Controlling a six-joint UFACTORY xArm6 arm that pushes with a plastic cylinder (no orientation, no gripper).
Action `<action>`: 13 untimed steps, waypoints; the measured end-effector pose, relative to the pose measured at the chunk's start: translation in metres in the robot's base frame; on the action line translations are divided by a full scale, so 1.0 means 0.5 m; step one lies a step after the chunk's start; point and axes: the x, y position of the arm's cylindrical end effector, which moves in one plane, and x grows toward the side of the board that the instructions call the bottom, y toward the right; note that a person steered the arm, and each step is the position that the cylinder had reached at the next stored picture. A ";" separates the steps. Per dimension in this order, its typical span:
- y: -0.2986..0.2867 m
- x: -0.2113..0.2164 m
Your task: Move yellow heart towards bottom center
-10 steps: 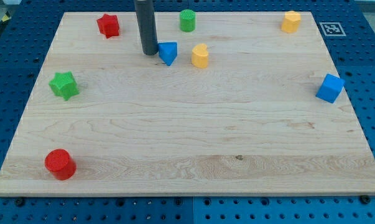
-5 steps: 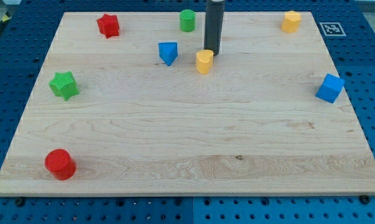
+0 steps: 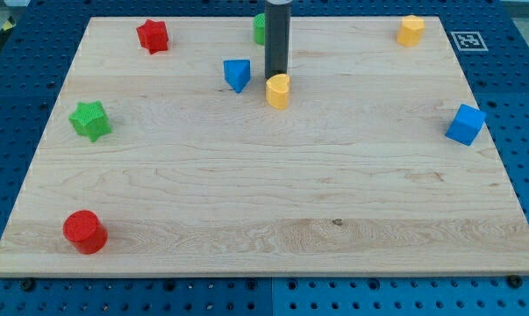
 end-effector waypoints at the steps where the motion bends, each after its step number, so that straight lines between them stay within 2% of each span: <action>1: 0.000 0.040; 4: 0.069 0.110; 5: 0.050 0.129; 6: -0.012 0.100; 7: -0.024 0.126; 10: 0.043 0.178; 12: 0.044 0.190; 13: 0.056 0.256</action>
